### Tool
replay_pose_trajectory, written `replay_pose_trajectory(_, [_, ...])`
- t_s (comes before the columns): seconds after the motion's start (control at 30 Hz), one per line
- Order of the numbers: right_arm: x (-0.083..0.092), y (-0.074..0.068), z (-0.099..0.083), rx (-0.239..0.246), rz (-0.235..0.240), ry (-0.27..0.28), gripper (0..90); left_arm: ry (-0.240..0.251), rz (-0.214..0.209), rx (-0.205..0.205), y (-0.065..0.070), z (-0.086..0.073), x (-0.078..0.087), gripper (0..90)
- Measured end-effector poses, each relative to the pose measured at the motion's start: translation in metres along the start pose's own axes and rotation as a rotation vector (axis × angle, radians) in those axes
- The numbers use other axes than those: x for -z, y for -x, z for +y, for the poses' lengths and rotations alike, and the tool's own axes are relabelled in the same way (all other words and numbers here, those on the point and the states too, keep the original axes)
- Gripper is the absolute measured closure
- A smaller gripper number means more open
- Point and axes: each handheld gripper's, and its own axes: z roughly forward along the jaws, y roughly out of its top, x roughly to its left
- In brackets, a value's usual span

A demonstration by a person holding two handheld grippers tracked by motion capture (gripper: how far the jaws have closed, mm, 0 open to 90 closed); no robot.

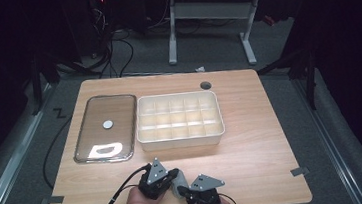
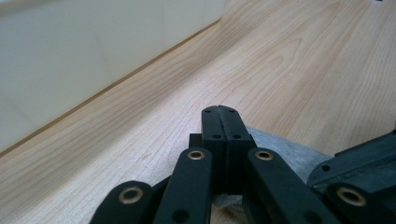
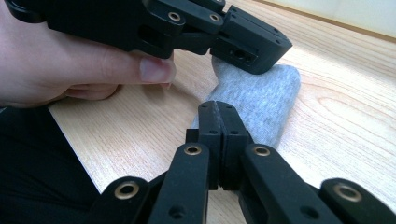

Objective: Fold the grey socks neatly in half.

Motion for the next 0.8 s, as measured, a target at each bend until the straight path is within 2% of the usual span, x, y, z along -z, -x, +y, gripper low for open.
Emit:
replay_pose_trajectory(0.17, [-0.001, 0.004, -0.003, -0.015, 0.033, 0.018, 90.0, -0.008, -0.004, 0.013, -0.002, 0.000, -0.002, 90.0])
replay_pose_trajectory(0.33, [-0.001, 0.003, -0.005, -0.016, 0.029, 0.025, 90.0, -0.007, -0.005, 0.009, -0.002, 0.000, -0.001, 90.0])
replay_pose_trajectory(0.4, [-0.001, 0.003, -0.004, -0.018, 0.029, 0.020, 90.0, -0.002, -0.007, 0.017, -0.002, 0.000, -0.001, 90.0])
replay_pose_trajectory(0.5, [0.000, 0.003, 0.001, 0.008, 0.035, -0.012, 89.5, 0.001, 0.001, 0.008, -0.001, -0.001, -0.001, 90.0])
replay_pose_trajectory(0.6, [0.003, 0.002, 0.009, 0.017, 0.033, -0.028, 83.9, 0.005, 0.001, 0.015, -0.002, -0.001, 0.000, 90.0])
replay_pose_trajectory(0.67, [0.007, 0.001, 0.015, 0.010, 0.024, -0.020, 79.3, 0.005, -0.003, 0.024, -0.002, -0.001, 0.000, 89.9])
replay_pose_trajectory(0.73, [0.010, 0.002, 0.020, -0.006, 0.012, -0.015, 74.3, 0.006, -0.002, 0.016, -0.002, -0.001, 0.000, 89.8])
replay_pose_trajectory(0.8, [0.011, 0.006, 0.024, -0.043, 0.006, -0.021, 67.3, 0.008, -0.003, 0.017, -0.002, -0.001, 0.001, 89.7])
